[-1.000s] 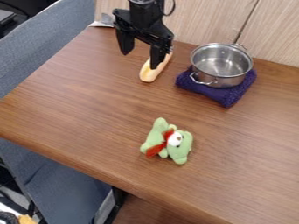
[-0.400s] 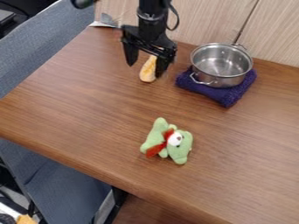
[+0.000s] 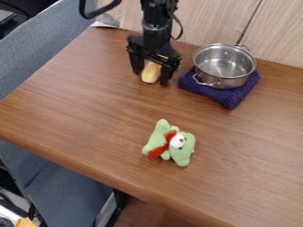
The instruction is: The bread is taken and placed on the left of the nounurse
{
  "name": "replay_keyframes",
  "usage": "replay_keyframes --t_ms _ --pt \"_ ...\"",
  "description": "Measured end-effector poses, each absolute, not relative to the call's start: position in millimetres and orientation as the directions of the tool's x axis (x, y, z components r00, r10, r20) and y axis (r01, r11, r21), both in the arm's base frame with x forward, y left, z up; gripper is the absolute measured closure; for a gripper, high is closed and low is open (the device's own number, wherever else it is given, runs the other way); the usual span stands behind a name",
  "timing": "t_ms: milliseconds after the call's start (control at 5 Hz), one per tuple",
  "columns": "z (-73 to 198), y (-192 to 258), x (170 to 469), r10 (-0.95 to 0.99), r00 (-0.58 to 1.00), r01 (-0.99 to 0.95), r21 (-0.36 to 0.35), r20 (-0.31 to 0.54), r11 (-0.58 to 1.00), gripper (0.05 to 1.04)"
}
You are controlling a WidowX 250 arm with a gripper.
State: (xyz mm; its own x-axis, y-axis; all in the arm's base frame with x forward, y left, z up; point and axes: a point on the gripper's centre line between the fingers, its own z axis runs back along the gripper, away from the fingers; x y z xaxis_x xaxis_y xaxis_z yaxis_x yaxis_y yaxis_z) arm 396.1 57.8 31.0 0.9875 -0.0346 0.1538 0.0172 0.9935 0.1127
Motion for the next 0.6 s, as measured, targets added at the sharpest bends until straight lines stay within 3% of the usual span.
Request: replay_keyframes --t_ms 200,400,600 --pt "30.7 61.7 395.2 -0.039 0.987 0.024 0.095 0.153 0.995 0.419" --pt "31.0 63.3 396.0 -0.032 0.987 0.016 0.101 0.159 0.995 0.492" --pt "30.6 64.3 394.4 -0.032 0.988 0.019 0.085 0.153 0.996 0.492"
